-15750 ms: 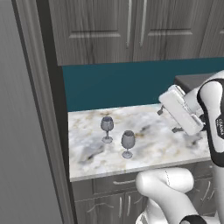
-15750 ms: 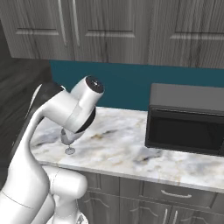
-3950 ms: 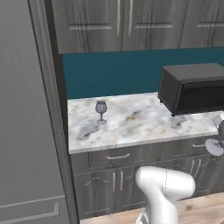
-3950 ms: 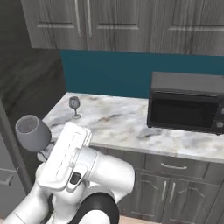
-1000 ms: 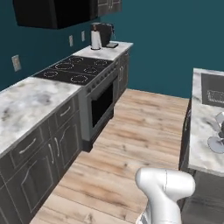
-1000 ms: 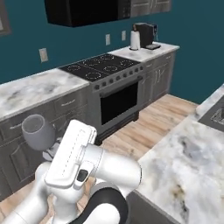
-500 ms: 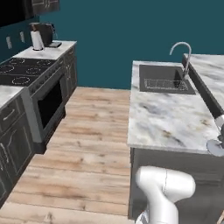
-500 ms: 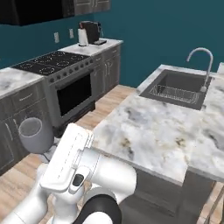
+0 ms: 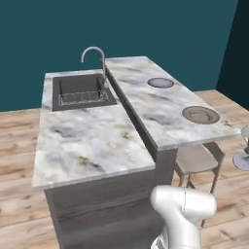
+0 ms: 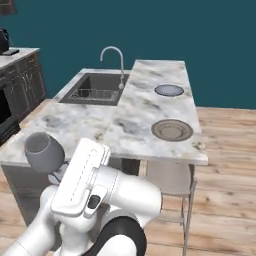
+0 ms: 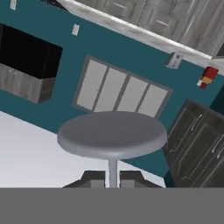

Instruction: Retrieve the wine glasses from the counter and place one next to each plate.

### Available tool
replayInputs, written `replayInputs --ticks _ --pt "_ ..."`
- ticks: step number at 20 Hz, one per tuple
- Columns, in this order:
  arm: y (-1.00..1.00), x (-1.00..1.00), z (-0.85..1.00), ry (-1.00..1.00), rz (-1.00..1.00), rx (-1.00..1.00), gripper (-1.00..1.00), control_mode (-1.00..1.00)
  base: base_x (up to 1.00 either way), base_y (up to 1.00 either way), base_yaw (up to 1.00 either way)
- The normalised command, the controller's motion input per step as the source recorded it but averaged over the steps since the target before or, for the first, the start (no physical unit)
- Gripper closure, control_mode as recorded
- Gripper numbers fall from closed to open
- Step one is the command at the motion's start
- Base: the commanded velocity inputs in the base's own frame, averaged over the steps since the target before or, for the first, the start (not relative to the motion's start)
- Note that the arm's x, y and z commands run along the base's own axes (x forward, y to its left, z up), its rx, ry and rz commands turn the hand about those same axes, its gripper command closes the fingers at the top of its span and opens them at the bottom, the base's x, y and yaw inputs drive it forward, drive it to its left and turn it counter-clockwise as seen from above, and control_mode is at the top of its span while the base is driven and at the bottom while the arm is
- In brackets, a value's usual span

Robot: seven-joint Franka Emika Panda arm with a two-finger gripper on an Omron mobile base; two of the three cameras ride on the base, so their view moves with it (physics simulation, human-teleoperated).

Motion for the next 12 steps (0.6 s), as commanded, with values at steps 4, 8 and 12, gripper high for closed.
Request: replayInputs --ticks 4,8,12 --pt "0.0 0.0 0.0 0.0 0.0 0.0 1.0 1.0 0.15 -1.0 -0.04" --pt "0.0 0.0 0.0 0.0 0.0 0.0 1.0 1.0 0.71 -1.0 0.01" --pt "0.0 0.0 0.0 0.0 0.0 0.0 1.0 1.0 0.47 -1.0 0.08"
